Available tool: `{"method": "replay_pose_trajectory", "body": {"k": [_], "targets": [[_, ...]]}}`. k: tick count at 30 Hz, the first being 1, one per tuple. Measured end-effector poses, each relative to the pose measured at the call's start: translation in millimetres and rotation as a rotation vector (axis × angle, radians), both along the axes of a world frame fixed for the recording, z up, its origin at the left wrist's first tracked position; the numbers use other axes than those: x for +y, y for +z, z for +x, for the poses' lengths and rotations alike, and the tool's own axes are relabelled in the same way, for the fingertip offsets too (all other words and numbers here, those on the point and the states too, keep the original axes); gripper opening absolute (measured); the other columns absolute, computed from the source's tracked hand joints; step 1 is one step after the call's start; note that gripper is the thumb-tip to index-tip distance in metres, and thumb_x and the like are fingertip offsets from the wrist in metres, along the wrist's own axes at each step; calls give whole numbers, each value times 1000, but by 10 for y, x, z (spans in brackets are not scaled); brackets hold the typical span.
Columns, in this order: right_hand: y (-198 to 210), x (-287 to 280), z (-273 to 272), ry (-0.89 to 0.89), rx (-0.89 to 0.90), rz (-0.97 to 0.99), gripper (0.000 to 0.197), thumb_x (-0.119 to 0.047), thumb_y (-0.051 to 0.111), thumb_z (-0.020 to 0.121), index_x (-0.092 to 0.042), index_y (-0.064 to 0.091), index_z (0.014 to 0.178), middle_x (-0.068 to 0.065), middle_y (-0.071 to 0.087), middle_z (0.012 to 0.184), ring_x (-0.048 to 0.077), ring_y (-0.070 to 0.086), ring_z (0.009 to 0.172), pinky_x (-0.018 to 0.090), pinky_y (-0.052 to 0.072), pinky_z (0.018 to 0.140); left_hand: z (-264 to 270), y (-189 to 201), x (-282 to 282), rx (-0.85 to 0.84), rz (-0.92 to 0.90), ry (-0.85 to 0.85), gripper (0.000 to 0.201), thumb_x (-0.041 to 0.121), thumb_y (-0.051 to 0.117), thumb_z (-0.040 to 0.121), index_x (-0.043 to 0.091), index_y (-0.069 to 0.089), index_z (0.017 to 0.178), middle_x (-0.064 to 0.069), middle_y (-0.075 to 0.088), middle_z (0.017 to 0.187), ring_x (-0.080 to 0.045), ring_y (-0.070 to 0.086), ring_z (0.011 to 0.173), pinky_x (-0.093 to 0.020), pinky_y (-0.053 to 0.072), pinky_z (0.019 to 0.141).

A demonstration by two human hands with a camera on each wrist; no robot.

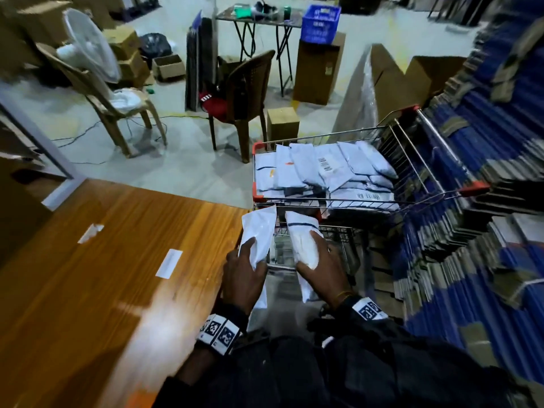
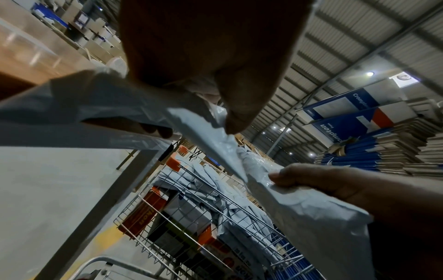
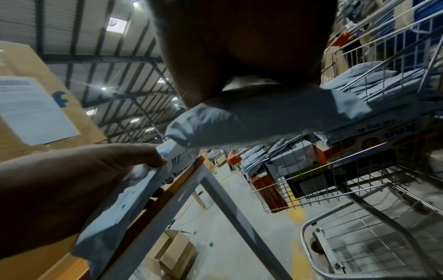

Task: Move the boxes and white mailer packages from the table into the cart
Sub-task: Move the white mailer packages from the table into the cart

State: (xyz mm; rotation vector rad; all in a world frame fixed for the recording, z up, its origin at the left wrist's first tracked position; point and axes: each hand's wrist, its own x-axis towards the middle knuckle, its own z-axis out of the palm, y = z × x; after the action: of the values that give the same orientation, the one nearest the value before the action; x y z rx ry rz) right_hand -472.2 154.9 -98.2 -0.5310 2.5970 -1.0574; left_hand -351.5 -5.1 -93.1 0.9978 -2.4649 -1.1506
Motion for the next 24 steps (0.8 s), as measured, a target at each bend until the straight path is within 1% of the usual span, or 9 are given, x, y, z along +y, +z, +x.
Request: {"method": "replay_pose_trajectory", "body": {"k": [4, 6, 7, 9, 12, 15, 17, 20, 24], "targets": [[-27, 72, -559, -3, -21, 27, 83, -41, 69, 80, -35, 25, 150, 14, 44, 143, 33, 46, 127, 34, 38, 97, -455, -55, -4, 41, -34, -15, 58, 19, 59, 86, 23, 45, 143, -13, 51, 135, -29, 49, 121, -32, 42, 95], [-19, 129, -932, 30, -29, 49, 83, -38, 70, 82, -33, 24, 151, 16, 46, 143, 35, 47, 126, 35, 39, 96, -717, -90, 23, 18, -15, -8, 59, 24, 58, 85, 25, 44, 142, -10, 54, 129, -29, 52, 115, -30, 40, 89], [-10, 153, -1143, 56, -18, 75, 85, -38, 70, 80, -33, 24, 151, 18, 49, 138, 36, 49, 124, 37, 41, 96, -859, -122, 28, 4, -9, -8, 60, 32, 55, 84, 28, 43, 142, -9, 56, 123, -28, 52, 112, -33, 41, 92], [20, 212, -1570, 111, 20, 137, 87, -48, 65, 72, -37, 25, 149, 18, 56, 129, 37, 55, 117, 41, 47, 93, -1131, -145, 33, -36, -11, -26, 64, 40, 51, 82, 32, 39, 144, -7, 57, 121, -25, 52, 112, -42, 42, 97], [14, 300, -2258, 189, 91, 216, 92, -64, 51, 58, -41, 28, 145, 13, 63, 124, 34, 61, 112, 41, 50, 89, -1626, -182, 66, -89, 1, -97, 63, 26, 59, 88, 27, 37, 147, -8, 51, 137, -26, 46, 125, -32, 39, 96], [-48, 374, -2952, 299, 160, 384, 89, -70, 50, 66, -44, 23, 147, 8, 57, 135, 30, 56, 121, 44, 47, 97, -2144, -216, 142, -80, -15, -154, 61, 20, 62, 87, 22, 41, 145, -6, 49, 143, -24, 43, 131, -29, 36, 100], [-105, 425, -3379, 408, 219, 475, 85, -65, 50, 72, -43, 22, 148, 3, 51, 142, 27, 51, 127, 45, 43, 101, -2451, -231, 201, -78, 0, -172, 61, 20, 63, 87, 22, 43, 144, -5, 49, 144, -24, 43, 132, -32, 36, 105], [-214, 514, -3923, 564, 261, 548, 87, -47, 61, 69, -46, 23, 147, -2, 49, 141, 26, 50, 126, 44, 44, 99, -2820, -232, 278, -65, 6, -167, 58, 19, 62, 89, 19, 44, 144, -5, 48, 145, -24, 42, 133, -33, 35, 108], [-136, 538, -4233, 707, 265, 582, 80, -34, 67, 69, -39, 38, 143, -1, 51, 138, 26, 51, 123, 44, 43, 98, -3140, -207, 352, -40, -27, -171, 58, 21, 65, 89, 19, 45, 143, -7, 52, 140, -24, 45, 129, -35, 36, 107]]}}
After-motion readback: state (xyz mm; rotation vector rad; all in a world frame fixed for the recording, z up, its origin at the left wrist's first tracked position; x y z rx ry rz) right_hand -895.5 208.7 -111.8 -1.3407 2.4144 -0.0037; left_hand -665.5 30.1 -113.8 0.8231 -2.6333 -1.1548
